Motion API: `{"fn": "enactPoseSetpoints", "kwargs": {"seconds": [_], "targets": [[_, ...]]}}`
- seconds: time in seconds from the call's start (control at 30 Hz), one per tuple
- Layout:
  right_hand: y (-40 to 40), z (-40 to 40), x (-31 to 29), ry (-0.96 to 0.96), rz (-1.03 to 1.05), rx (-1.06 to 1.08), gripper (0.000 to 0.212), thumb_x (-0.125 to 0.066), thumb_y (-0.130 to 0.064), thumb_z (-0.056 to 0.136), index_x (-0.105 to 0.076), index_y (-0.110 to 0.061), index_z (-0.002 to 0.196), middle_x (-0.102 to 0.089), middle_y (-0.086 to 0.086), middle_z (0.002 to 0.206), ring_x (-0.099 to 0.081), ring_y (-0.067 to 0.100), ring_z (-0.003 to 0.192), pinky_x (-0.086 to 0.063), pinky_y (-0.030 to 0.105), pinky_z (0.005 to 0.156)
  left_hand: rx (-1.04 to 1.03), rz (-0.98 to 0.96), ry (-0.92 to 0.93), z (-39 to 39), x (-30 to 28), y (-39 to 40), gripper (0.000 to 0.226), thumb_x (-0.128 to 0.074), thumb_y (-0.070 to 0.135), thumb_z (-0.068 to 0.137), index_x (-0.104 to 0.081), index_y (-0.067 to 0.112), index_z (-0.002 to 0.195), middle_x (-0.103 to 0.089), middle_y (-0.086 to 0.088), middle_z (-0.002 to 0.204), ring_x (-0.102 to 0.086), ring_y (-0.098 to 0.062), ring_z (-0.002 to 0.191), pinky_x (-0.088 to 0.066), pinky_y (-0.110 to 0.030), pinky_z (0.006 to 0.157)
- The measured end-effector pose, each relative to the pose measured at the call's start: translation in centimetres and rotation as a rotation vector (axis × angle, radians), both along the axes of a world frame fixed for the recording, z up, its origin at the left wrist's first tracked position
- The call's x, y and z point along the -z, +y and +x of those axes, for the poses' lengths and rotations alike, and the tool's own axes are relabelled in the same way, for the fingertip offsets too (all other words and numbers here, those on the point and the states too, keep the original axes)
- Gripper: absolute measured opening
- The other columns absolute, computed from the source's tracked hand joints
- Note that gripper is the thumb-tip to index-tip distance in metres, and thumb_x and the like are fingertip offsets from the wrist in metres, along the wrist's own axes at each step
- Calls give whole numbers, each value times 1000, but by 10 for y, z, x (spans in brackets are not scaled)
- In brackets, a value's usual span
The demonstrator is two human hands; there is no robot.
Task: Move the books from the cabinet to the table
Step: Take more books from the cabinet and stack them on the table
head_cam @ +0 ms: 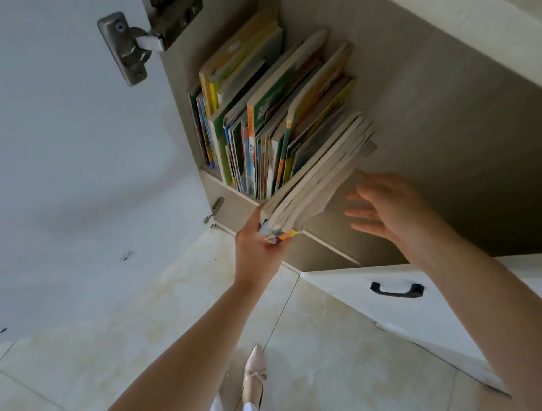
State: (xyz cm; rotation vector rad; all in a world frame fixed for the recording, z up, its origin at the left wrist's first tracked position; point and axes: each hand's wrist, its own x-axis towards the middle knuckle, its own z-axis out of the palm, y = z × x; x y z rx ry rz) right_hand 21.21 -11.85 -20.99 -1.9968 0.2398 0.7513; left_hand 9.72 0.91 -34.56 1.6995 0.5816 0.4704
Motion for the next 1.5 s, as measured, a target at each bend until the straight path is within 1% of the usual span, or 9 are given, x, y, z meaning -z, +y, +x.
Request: {"fn": "enactPoseSetpoints", "kwargs": {"seconds": [0.2,0.37,0.5,0.67,0.93,1.03,1.17,1.33,1.5], "targets": [[-3,24,43,-287,-183,-242,105,-77,-9,77,-6,-40,148,-34,5,151,-37,24,137,-40,47,107,2,-41,58,-8,16,20,37,-83,6,71,-69,8,104,-65,23,89,-65,9,84,-44,-2,73],[-3,21,72,-557,-352,-523,75,-79,-21,76,-40,0,137,-50,13,131,-50,23,120,-27,8,86,33,-29,47,-16,19,43,53,-86,6,68,-61,23,112,-64,18,106,-59,12,103,-38,-2,90],[-4,13,89,-510,-313,-583,39,-80,-21,75,-60,-9,106,-60,0,97,-57,10,90,-31,11,75,94,25,55,-22,18,63,60,-86,6,67,-57,33,112,-60,26,107,-53,22,101,-37,1,88],[-8,8,101,-482,-74,-566,55,-79,-15,77,-55,-9,127,-64,-4,118,-59,13,113,-46,28,99,68,39,96,-28,18,68,57,-86,10,69,-58,43,106,-62,42,97,-58,17,99,-42,-2,85],[-25,-19,99,-261,35,-399,50,-78,-12,76,-58,-16,122,-68,-4,112,-64,5,104,-52,22,92,106,-84,153,-43,15,71,51,-89,13,64,-68,20,110,-74,6,100,-69,-10,96,-56,-26,82],[-27,-41,85,-202,74,-318,46,-78,-10,75,-57,-23,114,-69,-4,109,-67,13,102,-55,33,88,100,-185,112,-58,-15,72,69,-87,1,64,-54,28,119,-70,6,110,-67,-11,104,-56,-21,79],[-21,-77,45,-144,146,-257,46,-74,-1,77,-54,-13,117,-68,-8,100,-68,-5,84,-53,12,69,65,-229,118,-87,-63,67,64,-85,11,62,-51,47,103,-70,7,106,-68,-11,97,-58,-24,74],[-9,-132,-31,-97,278,-177,47,-67,-6,85,-48,-27,122,-68,-10,109,-68,-2,91,-54,15,69,24,-230,109,-135,-137,66,60,-79,-2,74,-54,35,113,-72,13,97,-70,-6,91,-58,-23,70],[-3,-186,-95,-34,340,-161,37,-62,-19,90,-47,-41,116,-67,-22,106,-69,3,96,-56,17,67,34,-324,51,-180,-207,62,58,-70,-6,81,-55,27,126,-69,-8,111,-70,-16,93,-57,-26,72]]}}
